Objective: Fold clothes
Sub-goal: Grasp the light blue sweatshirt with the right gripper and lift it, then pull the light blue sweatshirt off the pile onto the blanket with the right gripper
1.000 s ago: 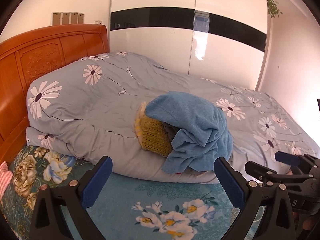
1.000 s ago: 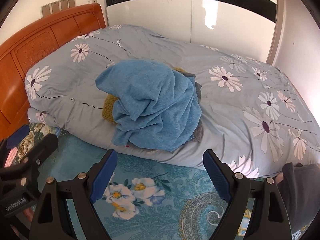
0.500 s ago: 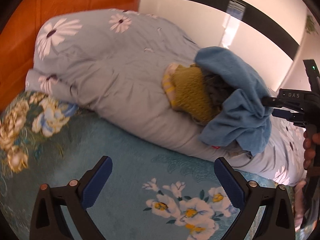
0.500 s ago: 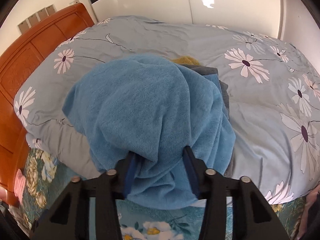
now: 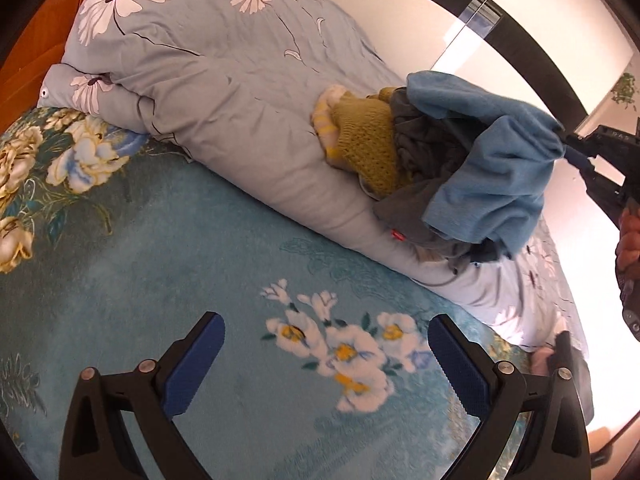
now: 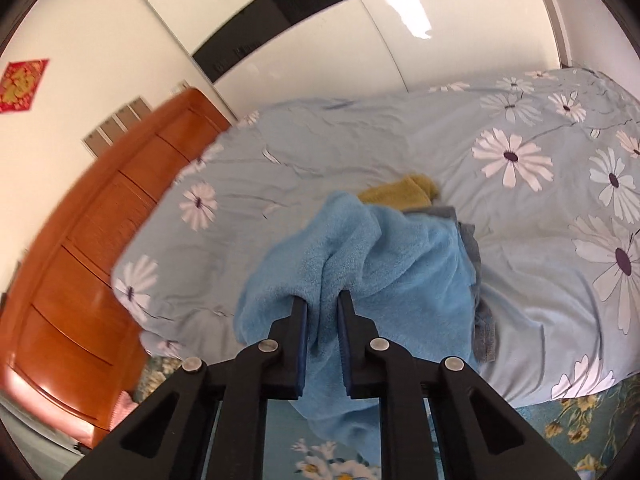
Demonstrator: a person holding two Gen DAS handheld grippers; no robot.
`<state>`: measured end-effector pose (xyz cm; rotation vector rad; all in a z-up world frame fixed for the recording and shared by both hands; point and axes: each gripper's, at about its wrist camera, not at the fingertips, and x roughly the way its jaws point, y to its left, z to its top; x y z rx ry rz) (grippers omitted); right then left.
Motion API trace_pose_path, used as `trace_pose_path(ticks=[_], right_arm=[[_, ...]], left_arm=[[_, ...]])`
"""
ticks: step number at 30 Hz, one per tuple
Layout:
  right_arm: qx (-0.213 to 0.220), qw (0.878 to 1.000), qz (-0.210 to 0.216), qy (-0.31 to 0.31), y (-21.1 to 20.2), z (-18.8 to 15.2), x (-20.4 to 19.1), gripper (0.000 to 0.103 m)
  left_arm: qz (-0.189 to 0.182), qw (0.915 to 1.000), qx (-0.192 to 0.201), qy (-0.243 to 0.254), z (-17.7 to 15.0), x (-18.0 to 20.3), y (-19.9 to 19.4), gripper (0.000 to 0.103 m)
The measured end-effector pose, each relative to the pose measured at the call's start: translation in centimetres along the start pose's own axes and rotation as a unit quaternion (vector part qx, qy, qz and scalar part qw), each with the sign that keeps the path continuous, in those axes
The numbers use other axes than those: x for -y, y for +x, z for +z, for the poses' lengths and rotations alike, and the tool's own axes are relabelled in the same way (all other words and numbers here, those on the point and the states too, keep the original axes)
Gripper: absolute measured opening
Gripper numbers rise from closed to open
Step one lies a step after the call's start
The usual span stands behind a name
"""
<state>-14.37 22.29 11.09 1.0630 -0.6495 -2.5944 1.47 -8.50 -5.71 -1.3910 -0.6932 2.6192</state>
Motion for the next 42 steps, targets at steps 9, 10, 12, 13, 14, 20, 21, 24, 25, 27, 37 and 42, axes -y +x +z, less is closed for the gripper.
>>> trace_pose_path(ticks=[9,10,12,13,14,20,21,24,25,27,37,42], right_arm=[[0.053,0.995,0.049,-0.061,-13.2,0.3,-6.7,0.014],[0.052,0.995,0.053,-0.067,-14.0,-0.1,-7.3,0.014],[0.044,0.994,0.07,-0.076,-15.0,-1.3,-8.7,0.014],[0.039,0.992,0.086,-0.077,-15.2,-1.9,-9.6,0.014],[0.035,0.991,0.103,-0.079,-15.5,-2.6,-10.5,0.014],[0.03,0.977,0.198,-0.07,-17.5,-5.8,-13.2,0.012],[0.033,0.974,0.212,-0.065,-18.0,-6.2,-13.2,0.012],[0.038,0.968,0.246,-0.043,-19.1,-7.4,-12.3,0.012],[0.038,0.971,0.234,-0.033,-19.1,-8.1,-10.7,0.012],[0.032,0.979,0.203,-0.015,-18.8,-9.6,-7.3,0.012],[-0.047,0.982,-0.03,0.18,-17.8,-20.8,15.8,0.012],[-0.048,0.961,-0.103,0.252,-19.3,-23.9,22.7,0.011]], left_arm=[[-0.044,0.9985,0.018,-0.028,-1.9,-0.1,-6.4,0.103],[-0.048,0.9982,0.021,-0.03,-2.2,-0.1,-6.9,0.103],[-0.051,0.9977,0.028,-0.034,-2.5,-0.3,-8.1,0.103],[-0.051,0.9976,0.032,-0.036,-2.6,-0.4,-8.6,0.103],[-0.049,0.9974,0.034,-0.039,-2.7,-0.7,-9.2,0.103],[-0.042,0.9944,0.063,-0.074,-2.4,-3.9,-12.8,0.103],[-0.04,0.9937,0.068,-0.079,-2.4,-4.5,-13.3,0.103],[-0.035,0.9924,0.074,-0.092,-2.4,-5.7,-14.2,0.103],[-0.034,0.9922,0.074,-0.094,-2.4,-6.0,-14.3,0.103],[-0.033,0.9918,0.073,-0.099,-2.5,-6.5,-14.4,0.103],[-0.033,0.9972,0.012,-0.066,-4.2,-4.1,-10.7,0.103],[-0.032,0.9983,-0.027,-0.042,-5.4,-1.7,-8.2,0.103]])
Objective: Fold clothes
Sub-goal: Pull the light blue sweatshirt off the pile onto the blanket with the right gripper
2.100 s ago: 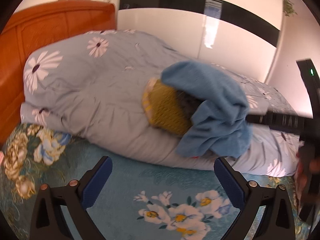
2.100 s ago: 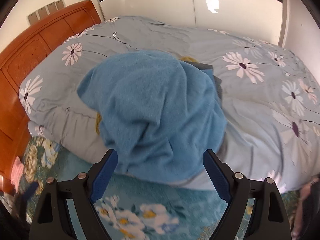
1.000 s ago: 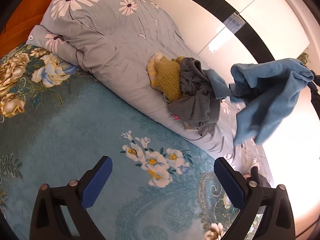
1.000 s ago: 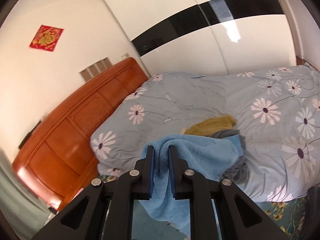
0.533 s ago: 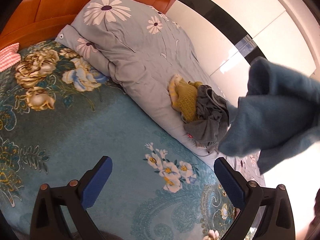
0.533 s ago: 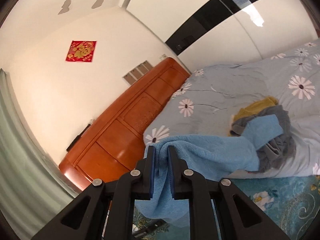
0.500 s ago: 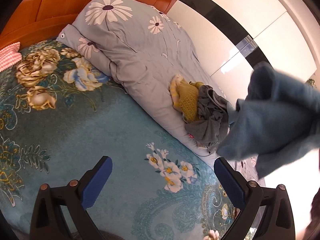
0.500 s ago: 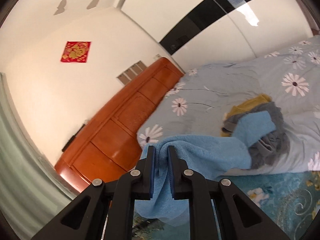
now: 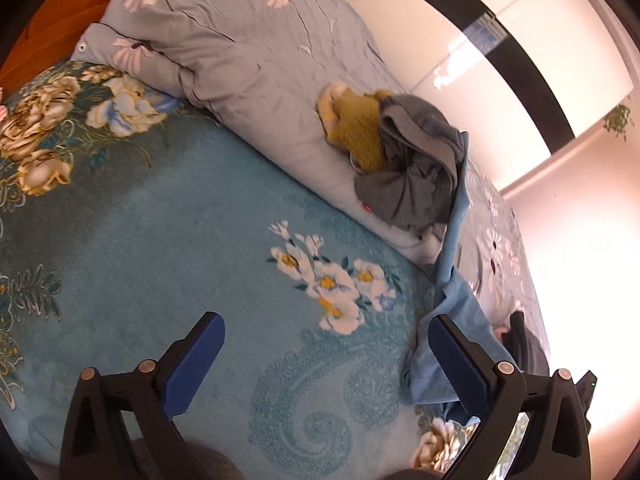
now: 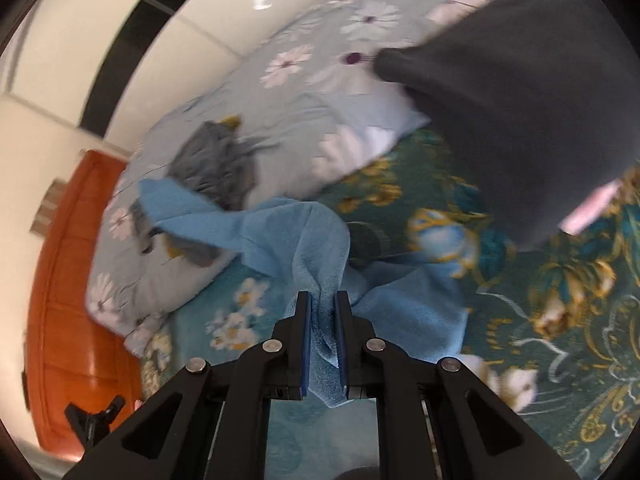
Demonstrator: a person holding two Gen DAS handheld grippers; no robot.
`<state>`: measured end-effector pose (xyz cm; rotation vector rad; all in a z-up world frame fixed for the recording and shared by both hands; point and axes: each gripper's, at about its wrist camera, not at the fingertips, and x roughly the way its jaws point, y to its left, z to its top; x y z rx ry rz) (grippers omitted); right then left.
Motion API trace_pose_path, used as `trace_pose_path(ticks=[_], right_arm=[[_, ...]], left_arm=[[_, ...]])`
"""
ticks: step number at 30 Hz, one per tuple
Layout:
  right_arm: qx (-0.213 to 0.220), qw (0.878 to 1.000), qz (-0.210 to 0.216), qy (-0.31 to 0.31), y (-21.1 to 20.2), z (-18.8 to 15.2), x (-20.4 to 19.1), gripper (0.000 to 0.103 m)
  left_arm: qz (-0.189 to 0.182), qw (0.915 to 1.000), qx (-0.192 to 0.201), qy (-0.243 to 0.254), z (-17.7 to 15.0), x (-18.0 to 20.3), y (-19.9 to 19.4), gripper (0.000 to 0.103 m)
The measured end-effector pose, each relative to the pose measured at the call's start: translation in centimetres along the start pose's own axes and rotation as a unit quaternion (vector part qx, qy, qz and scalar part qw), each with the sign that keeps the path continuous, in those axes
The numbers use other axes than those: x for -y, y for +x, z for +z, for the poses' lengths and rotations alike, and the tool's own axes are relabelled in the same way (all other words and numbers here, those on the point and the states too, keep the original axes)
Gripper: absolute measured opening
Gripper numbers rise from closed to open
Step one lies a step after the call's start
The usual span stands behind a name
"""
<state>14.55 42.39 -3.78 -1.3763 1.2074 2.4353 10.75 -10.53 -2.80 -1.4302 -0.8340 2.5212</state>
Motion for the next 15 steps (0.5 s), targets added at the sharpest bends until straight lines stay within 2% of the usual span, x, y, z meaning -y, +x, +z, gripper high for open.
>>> trace_pose_path(ticks=[4,6,11,14,15], right_arm=[[-0.014,0.998,-0.052,0.013,0.2,0.2,3.0,0.011],[-0.018,0.997,-0.074,-0.005,0.0,0.3,2.7,0.015],[0.014,0.99,-0.123,-0.072,-1.2,0.6,-0.1,0.018],[0.04,0.981,-0.146,-0.125,-1.6,0.4,-2.6,0.035],[0.043,0.979,-0.139,-0.142,-1.4,0.2,-3.7,0.038]], left_arm=[[0.002,0.9995,-0.026,0.019,-0.8,1.6,1.8,0.103],[0.002,0.999,-0.035,0.028,-1.1,2.1,2.6,0.103],[0.009,0.998,-0.052,0.034,-1.6,2.3,3.8,0.103],[0.014,0.9978,-0.06,0.025,-1.5,1.7,4.5,0.103],[0.016,0.9977,-0.063,0.022,-1.5,1.5,4.7,0.103]])
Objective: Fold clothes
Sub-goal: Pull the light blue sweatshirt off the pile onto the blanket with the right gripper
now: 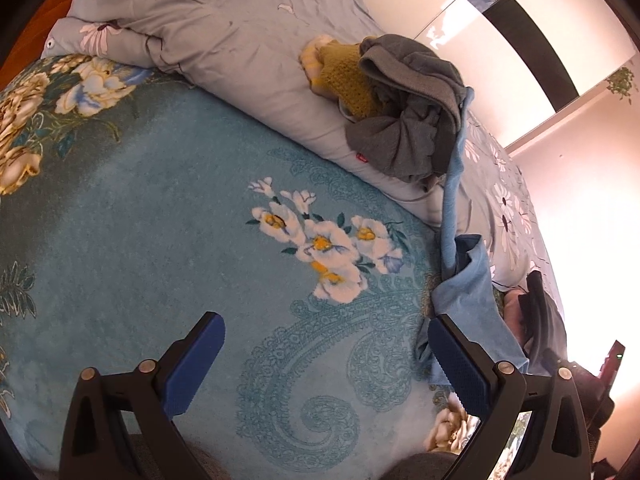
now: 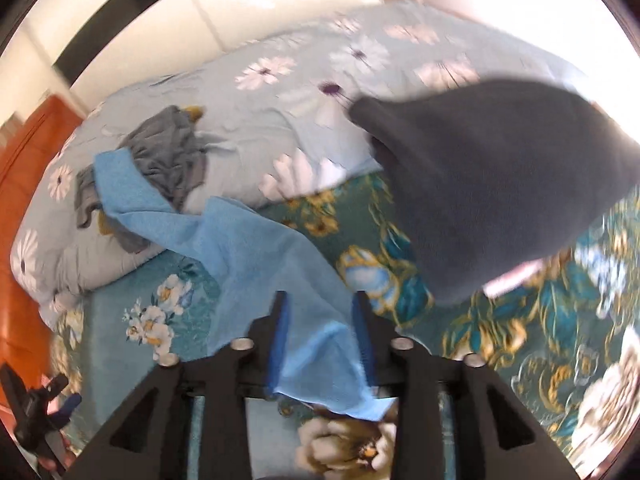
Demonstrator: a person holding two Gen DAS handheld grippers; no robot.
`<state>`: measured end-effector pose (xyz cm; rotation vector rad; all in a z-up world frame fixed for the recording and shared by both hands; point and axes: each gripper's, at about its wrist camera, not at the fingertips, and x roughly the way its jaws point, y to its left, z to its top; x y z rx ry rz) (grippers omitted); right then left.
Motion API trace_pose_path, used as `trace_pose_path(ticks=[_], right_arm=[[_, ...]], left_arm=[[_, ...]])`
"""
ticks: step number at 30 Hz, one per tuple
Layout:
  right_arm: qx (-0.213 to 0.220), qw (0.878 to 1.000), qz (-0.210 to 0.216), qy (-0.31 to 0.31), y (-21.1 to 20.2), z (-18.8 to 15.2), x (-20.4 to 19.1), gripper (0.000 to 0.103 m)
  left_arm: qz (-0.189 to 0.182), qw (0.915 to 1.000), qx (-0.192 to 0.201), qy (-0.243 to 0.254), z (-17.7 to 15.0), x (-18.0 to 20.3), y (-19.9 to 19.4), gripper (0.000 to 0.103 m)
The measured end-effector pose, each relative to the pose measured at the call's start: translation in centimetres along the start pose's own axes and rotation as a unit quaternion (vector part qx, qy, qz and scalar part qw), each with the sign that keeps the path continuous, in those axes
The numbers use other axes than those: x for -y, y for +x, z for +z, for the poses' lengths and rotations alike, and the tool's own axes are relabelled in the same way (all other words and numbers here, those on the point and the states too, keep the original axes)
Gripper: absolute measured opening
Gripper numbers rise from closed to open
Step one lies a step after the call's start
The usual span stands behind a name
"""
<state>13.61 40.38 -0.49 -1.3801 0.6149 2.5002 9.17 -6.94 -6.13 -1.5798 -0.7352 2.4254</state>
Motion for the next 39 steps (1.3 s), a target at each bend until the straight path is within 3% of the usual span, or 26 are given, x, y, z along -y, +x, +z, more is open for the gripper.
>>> trace_pose_path(ticks=[3,5,9,11,13,17,19,20,21,27,31,32,34,35,36,39], right_arm=[[-0.037,0.996,0.049,-0.057,1.6,-0.5,-3.6,0.051],[-0.083,0.986,0.07,-0.123,4.0,-2.0,-6.8,0.052],[-0.154,0.957,0.05,-0.239,8.9,-5.8,-11.9,0.053],[-0.184,0.945,0.046,-0.266,11.0,-7.1,-13.3,0.053],[-0.196,0.941,0.034,-0.275,12.6,-7.8,-13.9,0.053],[-0.198,0.948,-0.018,-0.247,14.3,-7.9,-13.9,0.051],[-0.198,0.954,-0.036,-0.225,14.5,-7.7,-13.0,0.031],[-0.198,0.955,-0.044,-0.217,14.3,-7.6,-12.4,0.009],[-0.195,0.958,-0.041,-0.206,13.8,-7.5,-11.9,0.002],[-0.131,0.98,0.0,-0.146,7.0,-5.1,-8.2,0.0],[-0.122,0.977,0.015,-0.174,6.2,-4.2,-9.6,0.0],[-0.128,0.975,0.015,-0.179,6.9,-4.5,-10.1,0.001],[-0.14,0.972,0.016,-0.187,8.3,-5.1,-11.2,0.013],[-0.149,0.97,0.01,-0.189,9.5,-5.7,-11.6,0.032],[-0.157,0.969,0.005,-0.191,10.5,-6.2,-11.9,0.044],[-0.179,0.963,-0.021,-0.201,13.2,-7.5,-12.7,0.046]], left_arm=[[0.002,1.0,-0.006,-0.006,0.2,-0.6,0.6,0.103],[0.003,0.9999,-0.01,-0.01,0.4,-0.8,1.1,0.103],[0.004,0.9997,-0.02,-0.013,0.5,-1.2,1.9,0.103],[0.006,0.9996,-0.022,-0.016,0.5,-1.4,2.1,0.103],[0.007,0.9995,-0.023,-0.018,0.6,-1.7,2.3,0.103],[0.006,0.9994,-0.024,-0.025,0.7,-2.4,2.2,0.103],[0.005,0.9994,-0.021,-0.028,0.8,-2.6,2.0,0.103],[0.004,0.9994,-0.019,-0.03,0.8,-2.7,1.9,0.103],[0.002,0.9993,-0.019,-0.033,0.8,-2.8,1.9,0.103],[-0.006,0.9999,-0.011,-0.012,0.3,-1.7,1.3,0.103],[-0.017,0.9996,-0.021,-0.005,-0.2,-0.6,1.5,0.103],[-0.017,0.9996,-0.02,-0.001,-0.4,-0.3,1.4,0.103],[-0.017,0.9997,-0.018,0.009,-0.8,0.2,1.2,0.103],[-0.014,0.9997,-0.016,0.012,-0.9,0.5,1.0,0.103],[-0.013,0.9997,-0.015,0.015,-1.0,0.6,0.9,0.103],[-0.01,0.9997,-0.015,0.014,-1.0,0.5,1.1,0.103]])
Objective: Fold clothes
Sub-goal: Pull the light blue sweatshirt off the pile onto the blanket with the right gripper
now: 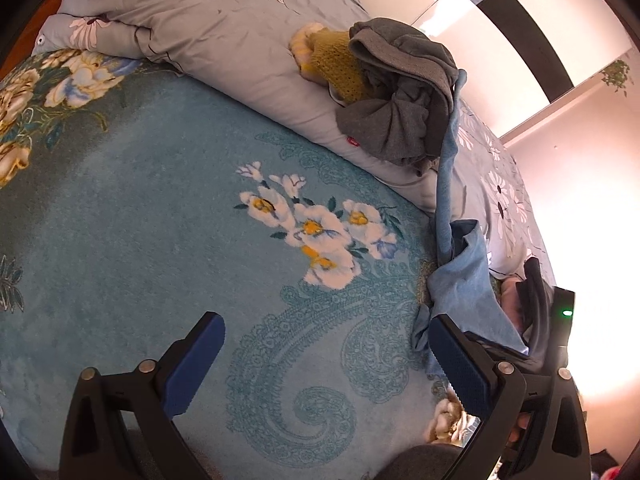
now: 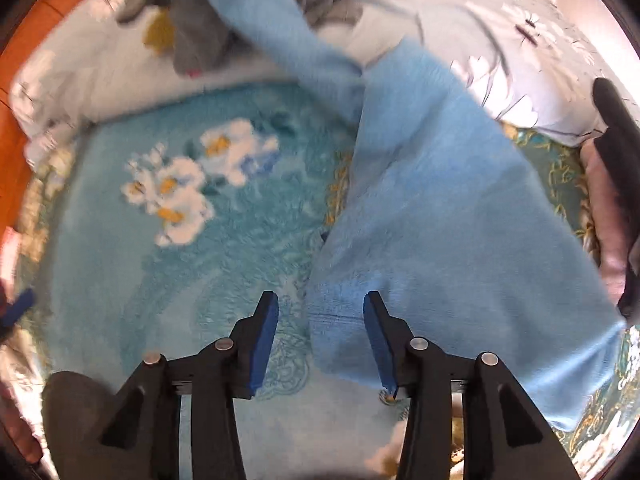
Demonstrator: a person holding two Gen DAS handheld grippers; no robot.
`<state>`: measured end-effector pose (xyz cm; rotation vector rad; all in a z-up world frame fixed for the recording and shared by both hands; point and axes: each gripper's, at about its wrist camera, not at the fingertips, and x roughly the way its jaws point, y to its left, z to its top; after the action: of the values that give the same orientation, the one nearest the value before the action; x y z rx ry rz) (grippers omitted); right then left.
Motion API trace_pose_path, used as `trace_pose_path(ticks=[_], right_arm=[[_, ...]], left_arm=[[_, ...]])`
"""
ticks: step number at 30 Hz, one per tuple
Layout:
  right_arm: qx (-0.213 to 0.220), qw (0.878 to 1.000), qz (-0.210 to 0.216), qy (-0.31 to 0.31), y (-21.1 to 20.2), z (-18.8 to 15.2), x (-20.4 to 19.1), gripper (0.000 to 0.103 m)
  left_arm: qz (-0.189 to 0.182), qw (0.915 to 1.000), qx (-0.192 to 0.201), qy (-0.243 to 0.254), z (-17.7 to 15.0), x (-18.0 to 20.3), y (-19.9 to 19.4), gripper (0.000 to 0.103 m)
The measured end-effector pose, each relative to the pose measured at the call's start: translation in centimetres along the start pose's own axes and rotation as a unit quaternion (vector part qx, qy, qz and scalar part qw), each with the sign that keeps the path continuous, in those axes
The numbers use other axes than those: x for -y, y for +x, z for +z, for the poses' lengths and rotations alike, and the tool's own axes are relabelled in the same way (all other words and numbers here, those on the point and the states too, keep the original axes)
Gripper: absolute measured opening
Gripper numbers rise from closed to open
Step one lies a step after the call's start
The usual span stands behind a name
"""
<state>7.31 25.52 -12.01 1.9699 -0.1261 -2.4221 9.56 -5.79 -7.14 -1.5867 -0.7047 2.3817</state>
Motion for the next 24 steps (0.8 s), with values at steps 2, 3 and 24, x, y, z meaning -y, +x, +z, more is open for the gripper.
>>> trace_pose_path(ticks=[2,3,24], right_arm=[[-0.011,1.0,-0.016,0.0,1.5,0.1,-0.4,0.046],[-0.017,1.0,-0.026,0.002,2.2,0.1,-0.4,0.046],[0.147,0.986,-0.043,0.07,-14.6,-4.2,9.9,0.004]], left_arm=[[0.002,1.0,-0.004,-0.002,0.1,-0.2,0.4,0.103],[0.003,1.0,-0.005,-0.003,0.1,-0.3,0.6,0.103],[-0.025,0.9911,-0.007,0.13,1.4,7.5,2.7,0.103]])
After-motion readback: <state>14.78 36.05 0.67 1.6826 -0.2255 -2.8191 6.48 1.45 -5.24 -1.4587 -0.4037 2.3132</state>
